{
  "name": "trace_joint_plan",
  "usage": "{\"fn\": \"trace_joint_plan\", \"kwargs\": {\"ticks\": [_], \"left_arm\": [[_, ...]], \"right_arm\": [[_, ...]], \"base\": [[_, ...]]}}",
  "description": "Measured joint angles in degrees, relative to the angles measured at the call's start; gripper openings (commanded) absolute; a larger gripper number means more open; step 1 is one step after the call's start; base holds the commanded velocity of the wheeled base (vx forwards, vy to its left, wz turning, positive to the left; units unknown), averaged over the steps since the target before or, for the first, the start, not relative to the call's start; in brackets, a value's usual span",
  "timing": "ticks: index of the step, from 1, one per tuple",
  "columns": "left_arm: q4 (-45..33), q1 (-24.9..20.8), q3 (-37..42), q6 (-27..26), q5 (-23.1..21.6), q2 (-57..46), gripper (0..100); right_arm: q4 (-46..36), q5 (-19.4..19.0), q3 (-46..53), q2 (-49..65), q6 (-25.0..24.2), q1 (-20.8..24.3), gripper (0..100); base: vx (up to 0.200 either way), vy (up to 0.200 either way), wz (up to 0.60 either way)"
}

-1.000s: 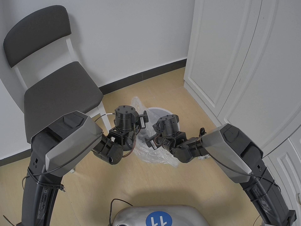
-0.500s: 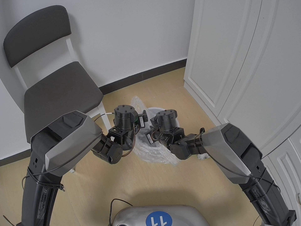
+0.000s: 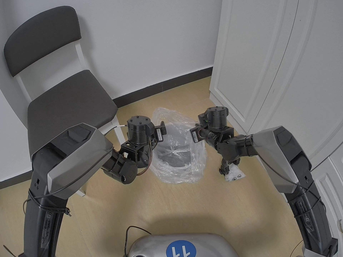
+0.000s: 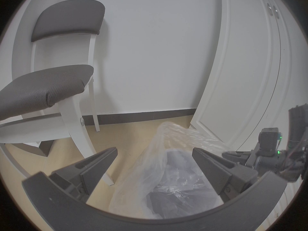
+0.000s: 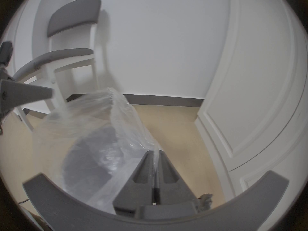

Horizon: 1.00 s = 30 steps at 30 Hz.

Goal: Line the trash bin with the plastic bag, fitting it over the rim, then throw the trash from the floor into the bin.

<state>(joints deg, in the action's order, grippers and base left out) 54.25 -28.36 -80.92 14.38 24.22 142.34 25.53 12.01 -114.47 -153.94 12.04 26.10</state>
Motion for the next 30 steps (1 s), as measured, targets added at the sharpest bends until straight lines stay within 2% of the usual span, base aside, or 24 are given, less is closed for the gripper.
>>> {"fn": "trace_joint_plan", "kwargs": {"ticks": [6,18,23,30], "left_arm": [[0.07,-0.04,0.13,0.01,0.0,-0.44,100],[0.05,-0.37,0.22,0.06,0.0,-0.57,100],[0.05,-0.63,0.3,0.09,0.0,-0.55,100],[0.6,-0.96,0.66,0.01,0.0,-0.41,100]], "right_arm": [[-0.29,-1.85,-0.11,0.28,-1.45,-2.99,0],[-0.11,-2.57,-0.16,1.29,-2.19,-7.53,0],[0.17,-3.1,-0.13,1.44,-4.79,-7.69,0],[1.97,-5.89,-0.13,1.27,-8.66,-6.25,0]], "base": [[0.0,0.0,0.0],[0.0,0.0,0.0],[0.0,0.0,0.0],[0.0,0.0,0.0]]}}
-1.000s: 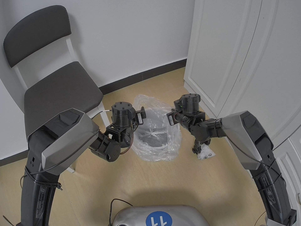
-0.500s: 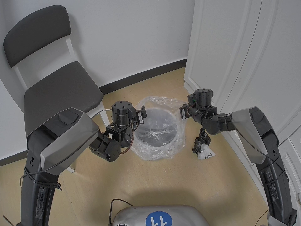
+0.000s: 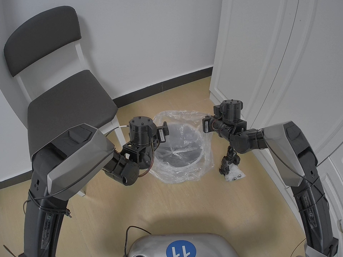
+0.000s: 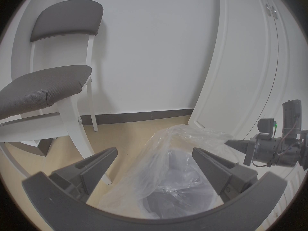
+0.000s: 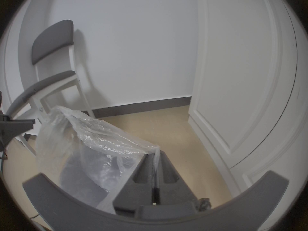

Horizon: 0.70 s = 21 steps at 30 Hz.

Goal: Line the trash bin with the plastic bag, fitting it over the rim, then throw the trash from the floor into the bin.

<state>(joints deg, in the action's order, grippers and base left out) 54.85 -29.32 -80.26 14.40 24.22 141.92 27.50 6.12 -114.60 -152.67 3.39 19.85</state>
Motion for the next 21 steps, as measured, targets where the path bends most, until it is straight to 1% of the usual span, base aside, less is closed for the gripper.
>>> {"fn": "trace_joint_plan", "kwargs": {"ticks": [4,8,13,17,21], "left_arm": [[0.33,-0.34,0.39,-0.01,0.0,0.0,100],[0.52,-0.59,0.72,-0.01,0.0,-0.11,100],[1.48,-0.8,0.96,-0.06,0.0,-0.17,100],[1.87,-0.91,1.18,-0.06,0.0,-0.22,100],[1.91,-0.98,1.44,-0.15,-0.02,-0.22,100]], "right_arm": [[5.86,-1.58,0.02,-0.74,-3.32,0.29,0],[11.69,-4.79,0.02,-1.55,-8.31,1.87,0],[14.42,-8.08,0.0,-1.74,-13.42,2.94,0],[14.95,-8.94,0.0,-2.07,-14.42,4.18,0],[16.55,-8.96,0.0,-2.89,-14.25,3.9,0]], "base": [[0.0,0.0,0.0],[0.0,0.0,0.0],[0.0,0.0,0.0],[0.0,0.0,0.0],[0.0,0.0,0.0]]}}
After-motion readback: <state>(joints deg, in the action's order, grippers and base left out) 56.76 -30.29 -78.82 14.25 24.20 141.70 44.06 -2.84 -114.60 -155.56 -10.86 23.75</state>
